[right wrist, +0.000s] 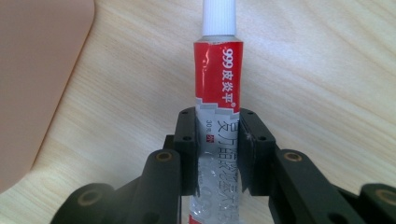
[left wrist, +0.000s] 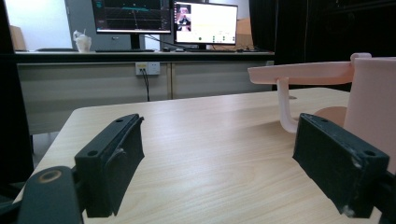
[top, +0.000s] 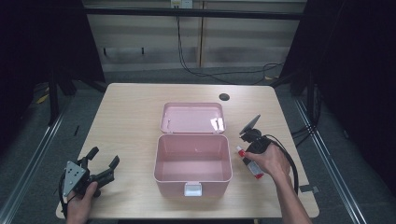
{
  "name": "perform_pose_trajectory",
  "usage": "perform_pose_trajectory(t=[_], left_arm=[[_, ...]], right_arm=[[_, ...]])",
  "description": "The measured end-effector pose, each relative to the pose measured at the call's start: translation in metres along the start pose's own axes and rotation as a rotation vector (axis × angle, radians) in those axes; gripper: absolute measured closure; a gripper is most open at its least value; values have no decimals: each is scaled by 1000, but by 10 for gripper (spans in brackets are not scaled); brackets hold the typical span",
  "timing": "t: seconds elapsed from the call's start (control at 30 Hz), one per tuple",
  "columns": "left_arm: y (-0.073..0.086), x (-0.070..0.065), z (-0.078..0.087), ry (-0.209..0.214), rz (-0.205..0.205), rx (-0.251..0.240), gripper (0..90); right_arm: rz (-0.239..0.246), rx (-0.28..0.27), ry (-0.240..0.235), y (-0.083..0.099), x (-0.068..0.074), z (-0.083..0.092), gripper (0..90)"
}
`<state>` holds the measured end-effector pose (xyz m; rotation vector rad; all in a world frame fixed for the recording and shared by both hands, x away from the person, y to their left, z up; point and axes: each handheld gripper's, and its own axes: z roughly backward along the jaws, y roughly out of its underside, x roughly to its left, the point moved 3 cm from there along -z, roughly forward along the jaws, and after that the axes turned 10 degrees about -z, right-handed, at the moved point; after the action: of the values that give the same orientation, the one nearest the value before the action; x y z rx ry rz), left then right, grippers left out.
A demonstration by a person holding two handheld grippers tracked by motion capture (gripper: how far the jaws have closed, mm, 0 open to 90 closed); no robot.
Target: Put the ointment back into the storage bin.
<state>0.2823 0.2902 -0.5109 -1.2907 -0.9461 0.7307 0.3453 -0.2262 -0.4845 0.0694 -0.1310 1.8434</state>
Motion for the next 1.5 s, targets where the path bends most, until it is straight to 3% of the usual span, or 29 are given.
perform_pose_trajectory(t=[0.67,0.87,1.5], left_arm=[[0,-1,0,4,2,0,158],[0,-1,0,4,2,0,158],[0,0,0,3,-5,2,158]], right_arm=[[35,-80,-15,4,0,24,720],[71,-102,-24,4,4,31,720],[97,-259,-62,8,5,66,721]])
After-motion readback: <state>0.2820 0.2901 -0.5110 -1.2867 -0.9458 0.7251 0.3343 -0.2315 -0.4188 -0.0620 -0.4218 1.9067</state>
